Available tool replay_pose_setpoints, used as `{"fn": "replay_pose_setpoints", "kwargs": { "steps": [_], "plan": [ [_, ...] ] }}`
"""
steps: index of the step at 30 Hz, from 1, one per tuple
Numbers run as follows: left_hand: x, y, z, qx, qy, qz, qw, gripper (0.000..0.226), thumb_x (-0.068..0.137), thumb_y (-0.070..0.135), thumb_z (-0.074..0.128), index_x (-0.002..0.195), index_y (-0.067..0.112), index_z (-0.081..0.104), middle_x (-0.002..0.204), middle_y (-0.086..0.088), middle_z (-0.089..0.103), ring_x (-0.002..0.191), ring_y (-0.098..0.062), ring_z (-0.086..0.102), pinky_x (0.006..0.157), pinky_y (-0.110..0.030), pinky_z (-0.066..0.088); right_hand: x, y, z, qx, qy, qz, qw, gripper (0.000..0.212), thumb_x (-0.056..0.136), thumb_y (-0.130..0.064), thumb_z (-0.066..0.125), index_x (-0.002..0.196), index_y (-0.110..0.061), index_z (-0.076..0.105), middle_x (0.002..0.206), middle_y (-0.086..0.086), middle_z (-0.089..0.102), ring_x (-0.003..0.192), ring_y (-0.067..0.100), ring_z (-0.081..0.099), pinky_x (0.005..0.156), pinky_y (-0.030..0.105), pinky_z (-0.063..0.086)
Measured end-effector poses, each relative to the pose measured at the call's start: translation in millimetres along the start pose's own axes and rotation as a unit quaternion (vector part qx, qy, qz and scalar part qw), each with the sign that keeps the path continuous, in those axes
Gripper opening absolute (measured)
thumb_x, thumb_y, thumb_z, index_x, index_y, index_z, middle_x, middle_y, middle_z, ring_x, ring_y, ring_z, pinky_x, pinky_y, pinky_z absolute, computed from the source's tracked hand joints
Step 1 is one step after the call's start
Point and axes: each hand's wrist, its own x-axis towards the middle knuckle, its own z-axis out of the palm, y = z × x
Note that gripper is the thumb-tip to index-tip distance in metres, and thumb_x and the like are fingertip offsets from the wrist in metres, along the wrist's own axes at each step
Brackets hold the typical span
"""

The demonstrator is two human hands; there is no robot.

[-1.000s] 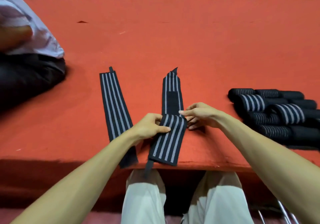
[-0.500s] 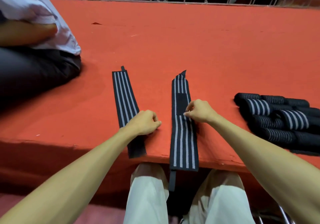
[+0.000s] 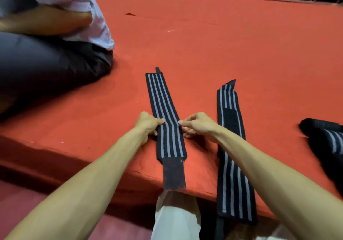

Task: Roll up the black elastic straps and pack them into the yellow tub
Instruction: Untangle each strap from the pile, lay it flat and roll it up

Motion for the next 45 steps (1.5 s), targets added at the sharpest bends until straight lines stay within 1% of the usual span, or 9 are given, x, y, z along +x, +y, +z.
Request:
{"fn": "replay_pose_setpoints", "kwargs": {
  "steps": [3, 7, 14, 17, 19, 25, 28, 37, 45],
  "plan": [
    [-10, 2, 9, -0.217, -0.077, -0.073, 0.97, 0.029, 0.089, -0.003, 0.062, 0.116, -0.013, 0.056, 0.104, -0.021, 0.067, 0.081, -0.025, 0.068, 0.056, -0.025, 0.056, 0, -2, -1, -0.084, 0.002, 0.018, 0.996, 0.036, 0.089, -0.044, 0.066, 0.087, -0.008, 0.061, 0.069, 0.006, 0.056, 0.056, 0.014, 0.05, 0.054, 0.025, 0.044],
    [-23, 4, 21, -0.27, -0.117, -0.071, 0.953, 0.024, 0.09, -0.008, 0.056, 0.114, -0.011, 0.059, 0.109, -0.023, 0.067, 0.088, -0.028, 0.068, 0.073, -0.035, 0.059, -20, 1, -8, 0.002, -0.054, 0.056, 0.997, 0.032, 0.091, -0.042, 0.064, 0.083, -0.012, 0.054, 0.072, 0.003, 0.061, 0.058, 0.013, 0.057, 0.052, 0.027, 0.047],
    [-60, 26, 32, -0.159, -0.112, 0.008, 0.981, 0.019, 0.087, 0.0, 0.065, 0.106, -0.001, 0.058, 0.073, -0.009, 0.065, 0.046, -0.011, 0.059, 0.039, -0.018, 0.046, -64, -11, -49, 0.089, -0.011, 0.026, 0.996, 0.031, 0.082, -0.019, 0.076, 0.104, -0.007, 0.058, 0.082, 0.008, 0.071, 0.061, 0.014, 0.068, 0.051, 0.024, 0.052],
    [-66, 29, 34, -0.135, -0.068, 0.115, 0.982, 0.048, 0.087, 0.002, 0.066, 0.124, 0.012, 0.038, 0.086, -0.014, 0.065, 0.051, -0.014, 0.062, 0.056, -0.032, 0.056, -84, -21, -65, 0.15, 0.019, -0.003, 0.989, 0.023, 0.083, -0.015, 0.075, 0.099, -0.014, 0.06, 0.076, 0.006, 0.069, 0.056, 0.015, 0.066, 0.046, 0.023, 0.051],
    [-74, 33, 35, -0.065, -0.057, 0.218, 0.972, 0.036, 0.091, 0.003, 0.059, 0.122, 0.019, 0.052, 0.091, -0.01, 0.066, 0.071, -0.015, 0.064, 0.077, -0.04, 0.056, -97, -24, -74, 0.19, -0.008, -0.028, 0.981, 0.005, 0.087, -0.013, 0.069, 0.087, -0.013, 0.063, 0.074, 0.003, 0.066, 0.059, 0.013, 0.063, 0.05, 0.022, 0.052],
    [-97, 44, 44, 0.033, -0.103, 0.342, 0.934, 0.05, 0.081, -0.021, 0.044, 0.106, 0.016, 0.066, 0.104, -0.001, 0.055, 0.097, -0.007, 0.059, 0.087, -0.015, 0.046, -123, -23, -101, 0.355, -0.02, -0.104, 0.929, 0.029, 0.095, 0.008, 0.043, 0.109, 0.0, 0.067, 0.102, 0.011, 0.07, 0.09, 0.014, 0.068, 0.075, 0.02, 0.056],
    [-91, 54, 52, 0.111, -0.019, 0.394, 0.912, 0.016, 0.087, -0.006, 0.055, 0.089, 0.007, 0.064, 0.093, -0.004, 0.044, 0.079, -0.005, 0.048, 0.074, -0.016, 0.038, -131, -18, -112, 0.309, -0.025, -0.146, 0.939, 0.046, 0.084, 0.021, 0.046, 0.122, -0.001, 0.061, 0.113, 0.013, 0.07, 0.1, 0.016, 0.069, 0.083, 0.019, 0.055],
    [-86, 87, 61, 0.065, -0.026, 0.384, 0.921, 0.024, 0.1, 0.022, 0.045, 0.101, 0.003, 0.059, 0.104, -0.014, 0.067, 0.087, -0.018, 0.055, 0.086, -0.045, 0.046, -127, -30, -116, 0.046, 0.147, -0.299, 0.942, 0.058, 0.067, 0.01, 0.08, 0.119, -0.01, 0.063, 0.112, 0.009, 0.069, 0.098, 0.011, 0.07, 0.086, 0.024, 0.055],
    [-65, 93, 59, -0.002, -0.068, 0.294, 0.953, 0.028, 0.098, 0.031, 0.049, 0.101, 0.007, 0.062, 0.092, -0.002, 0.067, 0.079, -0.011, 0.056, 0.074, -0.033, 0.045, -103, -25, -125, -0.103, 0.129, -0.351, 0.922, 0.058, 0.072, 0.019, 0.072, 0.119, -0.014, 0.066, 0.113, 0.001, 0.07, 0.105, 0.005, 0.067, 0.094, 0.021, 0.051]
  ]
}}
